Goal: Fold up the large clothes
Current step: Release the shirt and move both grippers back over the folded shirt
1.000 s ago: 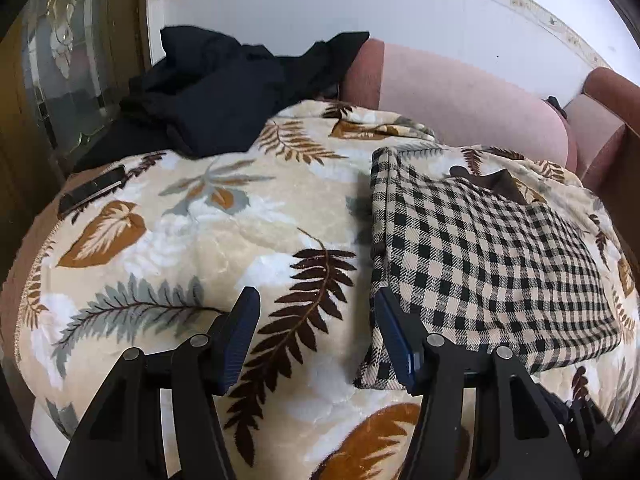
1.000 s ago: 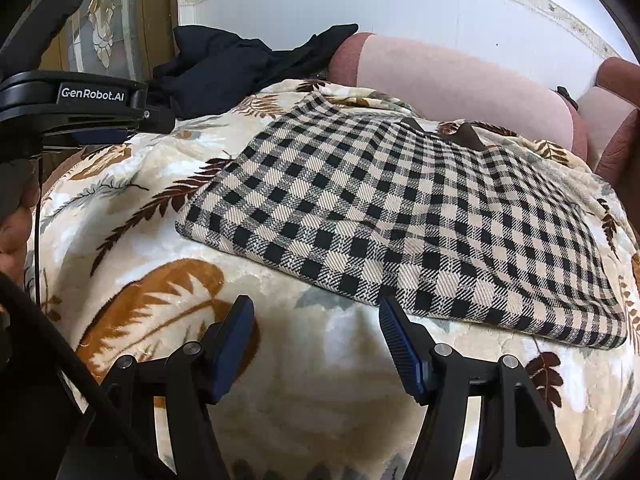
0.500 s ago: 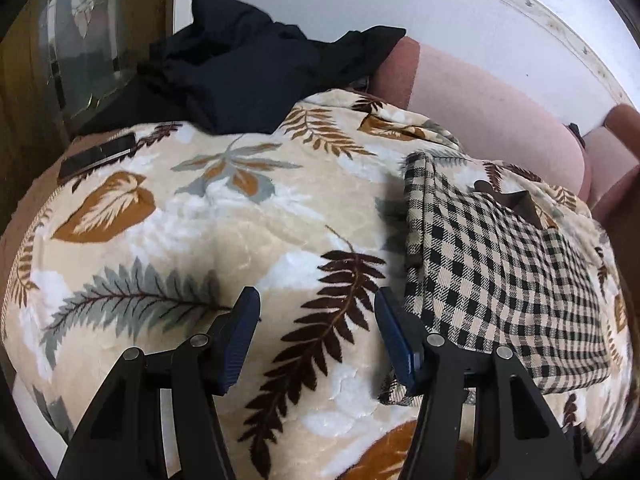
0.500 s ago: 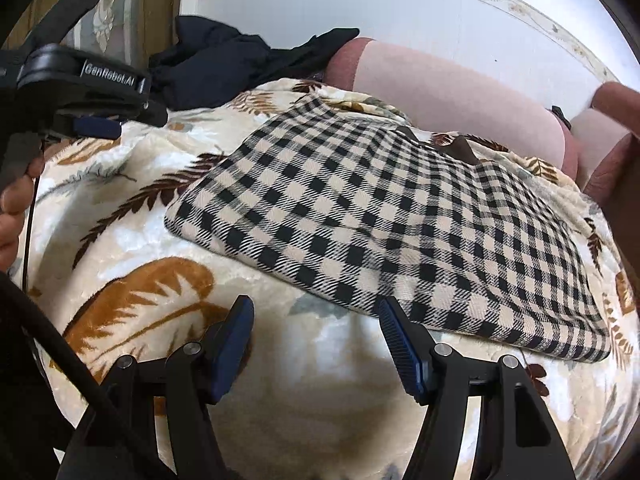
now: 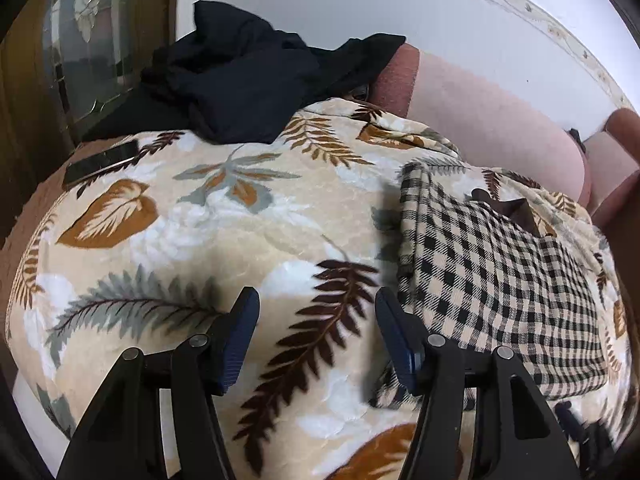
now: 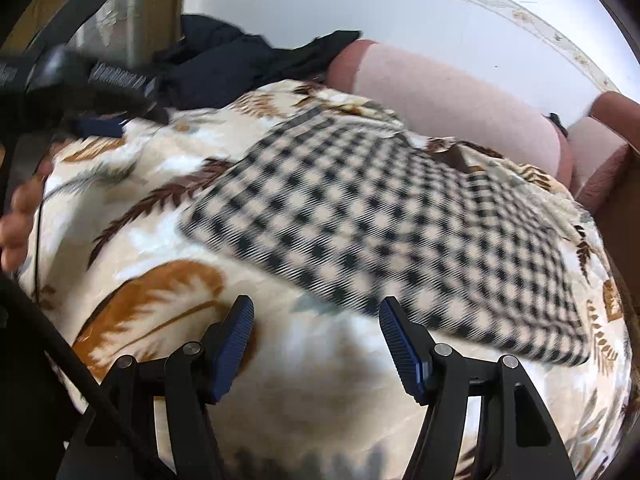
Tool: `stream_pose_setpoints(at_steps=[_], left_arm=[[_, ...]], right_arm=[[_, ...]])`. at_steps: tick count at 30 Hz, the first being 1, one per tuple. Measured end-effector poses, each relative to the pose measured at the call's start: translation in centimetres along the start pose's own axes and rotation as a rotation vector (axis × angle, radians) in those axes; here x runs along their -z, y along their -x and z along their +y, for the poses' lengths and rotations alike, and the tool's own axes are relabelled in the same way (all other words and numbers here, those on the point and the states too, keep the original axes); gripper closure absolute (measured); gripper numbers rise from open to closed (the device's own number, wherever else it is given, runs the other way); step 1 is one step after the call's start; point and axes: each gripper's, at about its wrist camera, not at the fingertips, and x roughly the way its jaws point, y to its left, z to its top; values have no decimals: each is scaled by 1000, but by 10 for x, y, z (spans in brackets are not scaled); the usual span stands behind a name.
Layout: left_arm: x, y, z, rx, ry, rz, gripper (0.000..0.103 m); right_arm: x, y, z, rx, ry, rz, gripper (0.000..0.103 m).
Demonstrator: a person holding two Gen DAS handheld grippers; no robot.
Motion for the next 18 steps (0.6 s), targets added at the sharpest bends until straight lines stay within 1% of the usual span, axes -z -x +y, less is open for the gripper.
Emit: stream_pose_setpoints(at_steps=[2,3,4,5,6,7,9,10,12,15,16,18], left_arm=[[-8,-8,-19,23,-43,-8,44],[-13,-11,-33,37,-74,-27,44],[-15,-14,-43,37,-96,-49,44],[-16,-16,-52,37,-114,-62,44],[-17,-22,-63,50,-143,-64,44],[-17,-29,-73,73,-167,-50,44],[-12,-48,-91,109,-207,2,44],[-7,-58,-98,107,-226,20,44],[4,-72,-108,75,-276,38,44],[16,-89,-118,27,-337,65,44],[18,-92,-119,22,-346,72,44],[19,-98,-118,20,-352,87,43]], right_arm=[[-6,-8,-26,34,-47,4,34],[-9,-13,-37,48,-66,8,36],[-11,-18,-49,63,-83,12,47],[-15,-27,-64,87,-102,20,54],[-19,-32,-74,98,-117,24,55],[-23,-41,-88,102,-143,31,55],[-30,-56,-111,99,-188,57,55],[-33,-64,-122,93,-210,71,55],[-36,-82,-147,82,-255,111,55],[-36,-106,-182,97,-268,155,55],[-36,-111,-196,106,-277,156,58],[-34,-113,-217,89,-331,144,58]])
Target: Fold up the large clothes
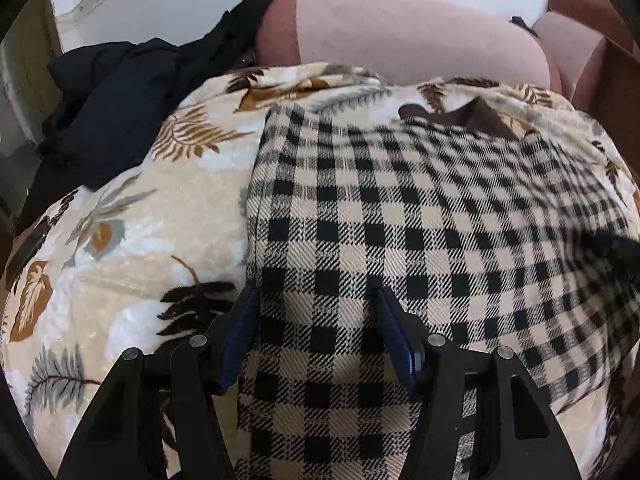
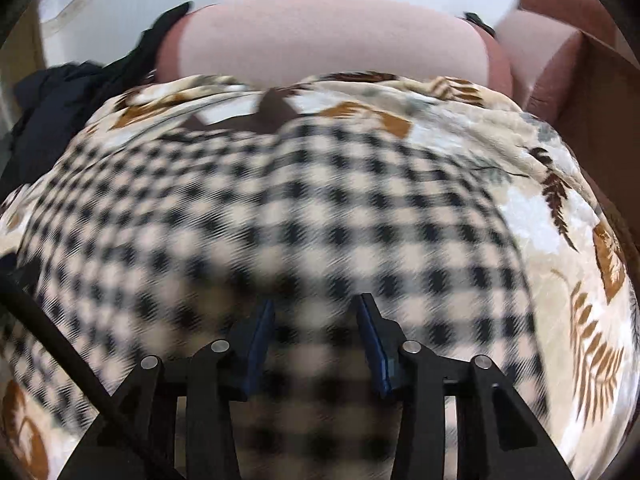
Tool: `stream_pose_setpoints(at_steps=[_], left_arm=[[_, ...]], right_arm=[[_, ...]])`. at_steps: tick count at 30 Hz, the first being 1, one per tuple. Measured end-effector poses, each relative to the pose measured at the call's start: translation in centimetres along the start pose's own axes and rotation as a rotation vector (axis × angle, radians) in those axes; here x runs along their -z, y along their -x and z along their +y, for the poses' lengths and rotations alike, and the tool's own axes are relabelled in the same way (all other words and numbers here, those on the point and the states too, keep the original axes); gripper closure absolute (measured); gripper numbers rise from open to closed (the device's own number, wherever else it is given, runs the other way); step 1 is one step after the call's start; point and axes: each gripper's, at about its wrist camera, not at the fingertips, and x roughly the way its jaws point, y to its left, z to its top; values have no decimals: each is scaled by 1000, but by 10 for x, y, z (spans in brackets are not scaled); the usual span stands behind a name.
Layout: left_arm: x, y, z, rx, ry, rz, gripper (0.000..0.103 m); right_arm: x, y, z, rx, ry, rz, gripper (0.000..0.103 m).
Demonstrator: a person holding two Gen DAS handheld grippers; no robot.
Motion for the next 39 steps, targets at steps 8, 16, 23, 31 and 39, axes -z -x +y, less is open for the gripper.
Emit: stream_pose_setpoints(at_steps=[8,16,23,31,39], left_arm=[[4,-14,32,98,155,85,31],[13,1,28,85,145,55,31],[29,35,-15,119,26,-21,31],[38,68,-26,172,52,-74,31],[46,94,-58,243,-31,-94,31]], right_arm=[[-2,9,-65,166,-130,-12,55],[22,45,-136,219,-240,-35,50],[59,67,-197,99,-431,-11,48],[84,79,-222,-227,-681,-20,46],[69,63,-187,-273,-590,17,43]])
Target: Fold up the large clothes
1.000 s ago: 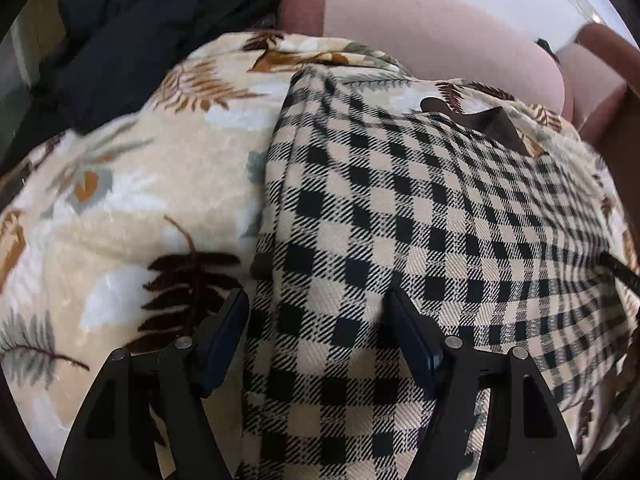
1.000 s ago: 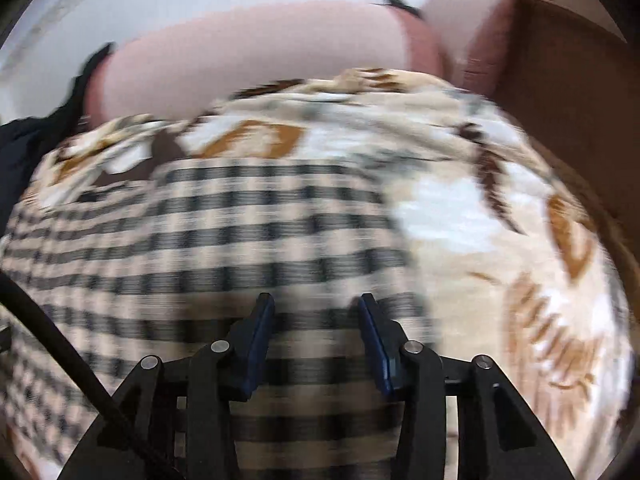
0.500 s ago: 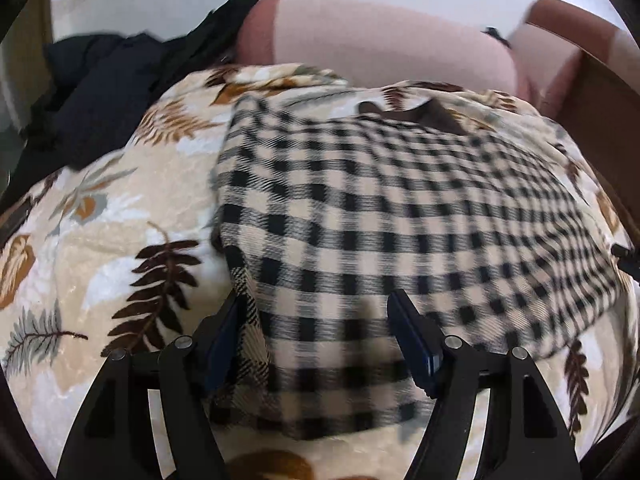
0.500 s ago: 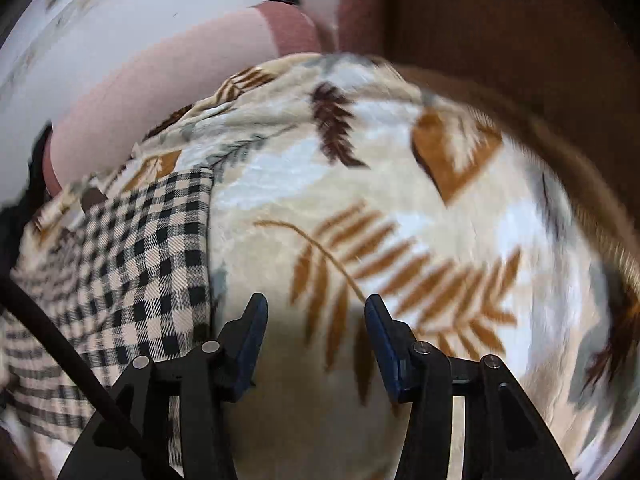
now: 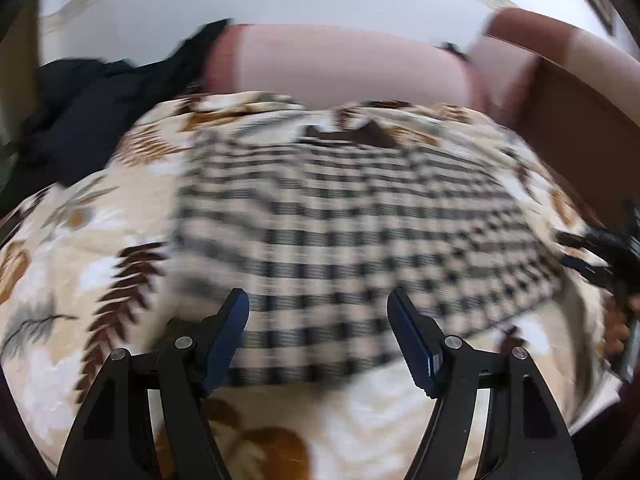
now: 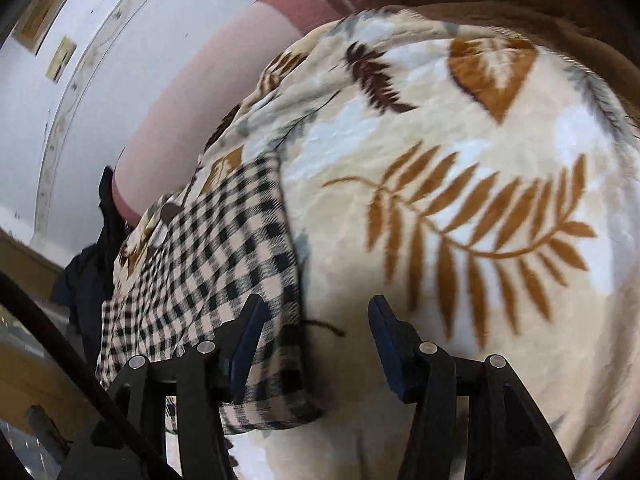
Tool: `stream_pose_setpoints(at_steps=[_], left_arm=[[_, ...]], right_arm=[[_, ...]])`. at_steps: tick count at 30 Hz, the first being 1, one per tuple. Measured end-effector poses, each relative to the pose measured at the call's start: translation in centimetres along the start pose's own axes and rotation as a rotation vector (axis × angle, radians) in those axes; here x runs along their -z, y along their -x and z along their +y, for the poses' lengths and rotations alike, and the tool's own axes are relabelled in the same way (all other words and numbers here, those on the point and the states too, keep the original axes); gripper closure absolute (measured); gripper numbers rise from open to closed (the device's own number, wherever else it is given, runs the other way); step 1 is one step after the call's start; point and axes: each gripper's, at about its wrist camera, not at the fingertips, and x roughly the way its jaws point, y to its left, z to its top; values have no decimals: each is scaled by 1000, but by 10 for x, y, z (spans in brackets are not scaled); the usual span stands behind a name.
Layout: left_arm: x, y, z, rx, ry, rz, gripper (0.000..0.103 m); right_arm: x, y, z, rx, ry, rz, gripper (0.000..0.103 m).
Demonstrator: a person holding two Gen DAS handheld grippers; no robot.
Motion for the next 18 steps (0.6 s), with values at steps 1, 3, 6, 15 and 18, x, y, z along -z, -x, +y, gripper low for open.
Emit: stream_pose_setpoints(at_steps=[1,3,6,15,18], left_arm=[[1,0,-11,20,-25,3,31],[3,-1,-40,67,-86,7,31],[7,-8,-88,175,-180,16,34],[20,-64,-211,253,-442,74,53],[21,-81,-234,262,-472,93,53]], right_arm=[[-1,-6,2,-10,4,12,43],[-7,-20,4,-33,6,39,43],[-14,-42,9,-82,32,109,41],[-45,-91,19,-276,76,226,33],[-52,-100,22,-317,98,241,33]])
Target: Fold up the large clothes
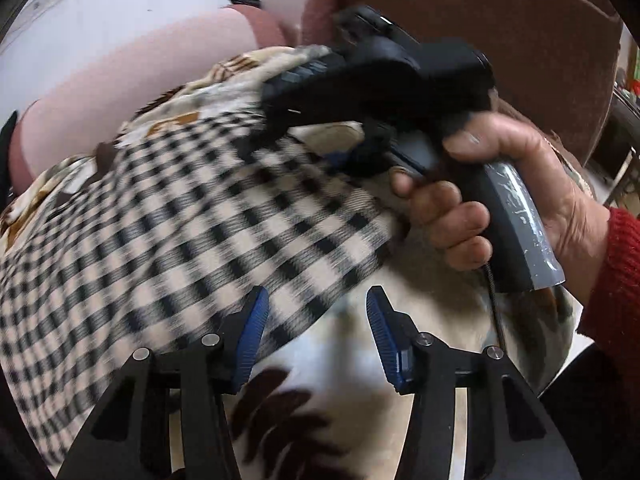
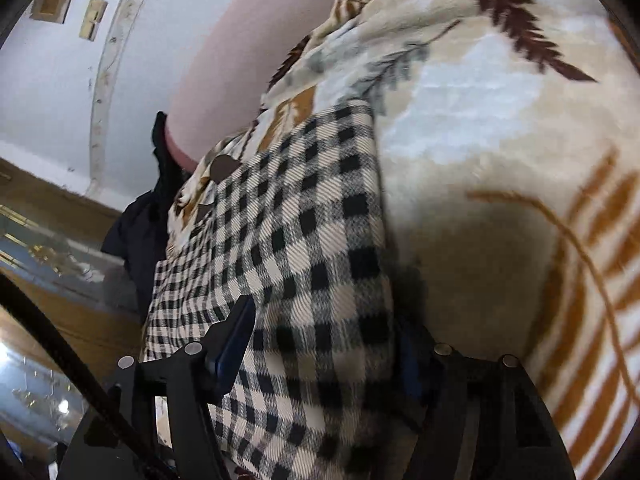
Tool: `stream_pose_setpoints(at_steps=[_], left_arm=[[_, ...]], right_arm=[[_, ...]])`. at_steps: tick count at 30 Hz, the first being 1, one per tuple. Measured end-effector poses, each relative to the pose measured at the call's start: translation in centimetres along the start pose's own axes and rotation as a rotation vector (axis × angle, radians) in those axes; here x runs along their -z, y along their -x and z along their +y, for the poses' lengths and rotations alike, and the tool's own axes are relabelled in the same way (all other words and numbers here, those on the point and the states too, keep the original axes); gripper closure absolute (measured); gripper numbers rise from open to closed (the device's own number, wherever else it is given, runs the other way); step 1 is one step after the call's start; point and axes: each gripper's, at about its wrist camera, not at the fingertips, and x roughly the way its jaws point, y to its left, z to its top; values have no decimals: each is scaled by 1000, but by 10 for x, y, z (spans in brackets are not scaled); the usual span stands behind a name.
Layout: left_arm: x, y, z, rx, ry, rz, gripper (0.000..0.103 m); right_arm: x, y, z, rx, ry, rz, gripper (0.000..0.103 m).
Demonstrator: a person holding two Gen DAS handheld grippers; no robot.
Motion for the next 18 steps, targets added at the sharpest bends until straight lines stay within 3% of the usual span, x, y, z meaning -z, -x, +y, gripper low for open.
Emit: stream_pose_setpoints(at_steps=[8,10,12,14,18], left_arm=[[-15,-29,-15,-10,6,12,53],[-16,-34,-13,-9,24,11,60],[-20,-40,-6,-5,46,10,90],[-19,-33,-1,-8,76,0,96],[-17,-10,15,4,143,-53,97]], right_arm=[[-16,-17,5,-72,30,34,33],[-19,-20,7,-70,36,41,34],[-20,-20,8,-44,47,46,42],[-21,-24,11,1,54,55,73],[-21,-19,31,39,100,37,87]])
